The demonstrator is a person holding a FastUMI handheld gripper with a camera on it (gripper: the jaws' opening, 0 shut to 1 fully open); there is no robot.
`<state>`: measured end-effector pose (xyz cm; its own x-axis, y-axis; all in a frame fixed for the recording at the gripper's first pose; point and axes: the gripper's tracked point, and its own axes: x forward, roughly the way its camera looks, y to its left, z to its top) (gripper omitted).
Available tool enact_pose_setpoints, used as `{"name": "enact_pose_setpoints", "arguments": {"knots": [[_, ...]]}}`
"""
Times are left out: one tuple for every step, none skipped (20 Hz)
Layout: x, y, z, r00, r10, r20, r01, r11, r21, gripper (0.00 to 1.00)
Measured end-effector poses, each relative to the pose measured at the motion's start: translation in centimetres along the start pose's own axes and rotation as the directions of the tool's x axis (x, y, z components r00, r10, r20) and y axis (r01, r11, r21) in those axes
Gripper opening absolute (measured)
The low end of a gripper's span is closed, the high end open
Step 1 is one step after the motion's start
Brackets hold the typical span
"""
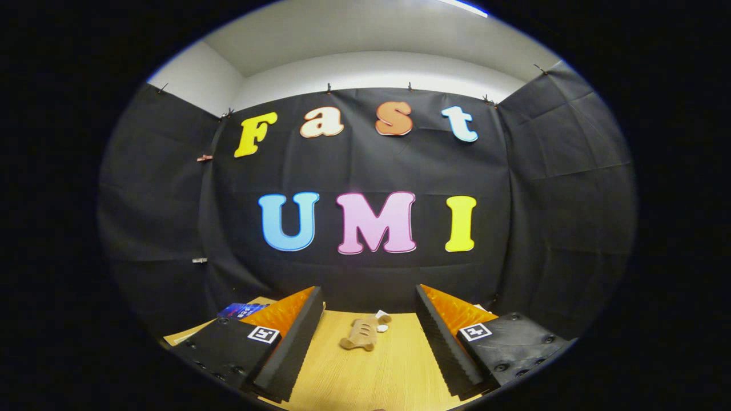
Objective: Open the storage box then place both shoes into the box .Put the left shoe in first, then the right shoe, with the right side of both shoes facing outward in a uniform manner.
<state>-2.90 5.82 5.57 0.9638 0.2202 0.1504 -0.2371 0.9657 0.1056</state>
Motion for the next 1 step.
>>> {"name": "enact_pose_setpoints", "arguments": {"knots": [[-0.15,-0.49,0.2,1.0,-0.019,0.008,0.019,1.0,0.014,0.98]]}}
